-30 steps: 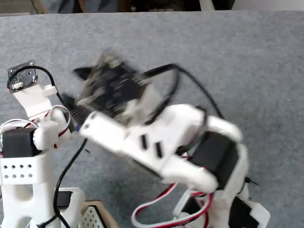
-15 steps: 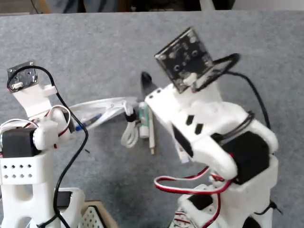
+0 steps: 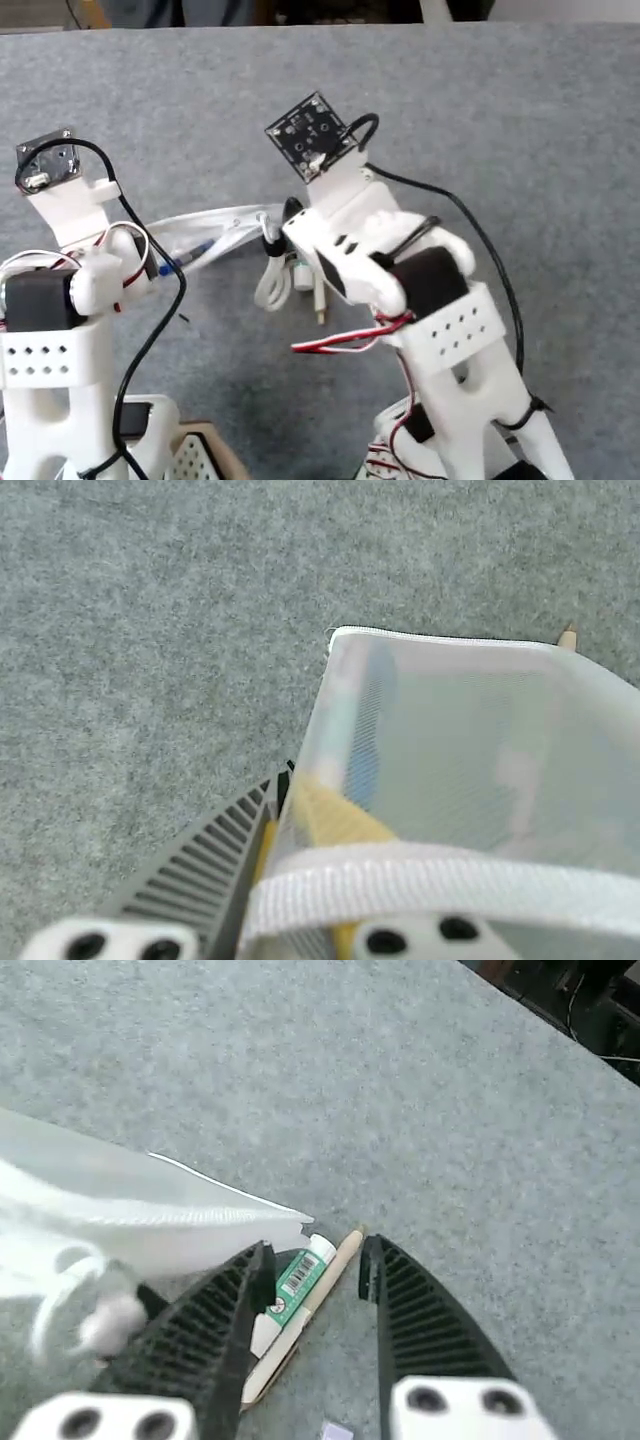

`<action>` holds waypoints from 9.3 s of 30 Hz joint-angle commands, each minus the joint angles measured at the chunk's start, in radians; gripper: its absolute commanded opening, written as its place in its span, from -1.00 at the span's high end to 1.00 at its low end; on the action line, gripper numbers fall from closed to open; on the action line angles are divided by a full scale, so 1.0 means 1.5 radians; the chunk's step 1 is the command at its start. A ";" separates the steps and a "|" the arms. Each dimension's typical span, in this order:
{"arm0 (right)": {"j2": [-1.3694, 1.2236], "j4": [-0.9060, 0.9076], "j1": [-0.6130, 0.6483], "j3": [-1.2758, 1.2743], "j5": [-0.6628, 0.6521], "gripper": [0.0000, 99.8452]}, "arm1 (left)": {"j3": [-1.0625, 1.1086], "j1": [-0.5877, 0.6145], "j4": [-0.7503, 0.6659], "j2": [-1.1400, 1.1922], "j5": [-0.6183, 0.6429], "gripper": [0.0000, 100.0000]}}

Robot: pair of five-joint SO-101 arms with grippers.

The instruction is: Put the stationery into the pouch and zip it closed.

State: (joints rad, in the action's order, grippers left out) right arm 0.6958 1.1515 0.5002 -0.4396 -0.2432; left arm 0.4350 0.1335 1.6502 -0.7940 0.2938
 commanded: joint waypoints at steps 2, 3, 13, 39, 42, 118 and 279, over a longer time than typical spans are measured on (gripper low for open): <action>0.009 -0.049 -0.039 -0.025 -0.005 0.70 | 0.012 -0.004 -0.013 0.018 0.001 0.94; 0.009 -0.052 -0.054 -0.026 -0.005 0.70 | 0.012 -0.004 -0.012 0.018 0.001 0.94; -0.168 -0.048 -0.155 0.024 0.023 0.70 | 0.012 -0.004 -0.012 0.018 0.001 0.94; -0.870 0.190 -0.100 0.658 0.123 0.70 | 0.012 -0.003 -0.012 0.018 0.001 0.94; -0.925 0.225 -0.083 0.748 0.123 0.70 | 0.013 -0.003 -0.012 0.018 0.001 0.94; -1.101 0.410 -0.183 1.327 0.117 0.98 | 0.018 -0.001 -0.013 0.018 0.001 0.94; -0.326 0.315 -0.225 0.471 0.000 0.75 | 0.027 -0.005 -0.014 0.017 -0.021 0.94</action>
State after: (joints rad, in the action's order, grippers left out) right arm 0.1864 1.7039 0.1688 0.3951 -0.2401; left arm 0.4503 0.1335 1.6487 -0.7940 0.2739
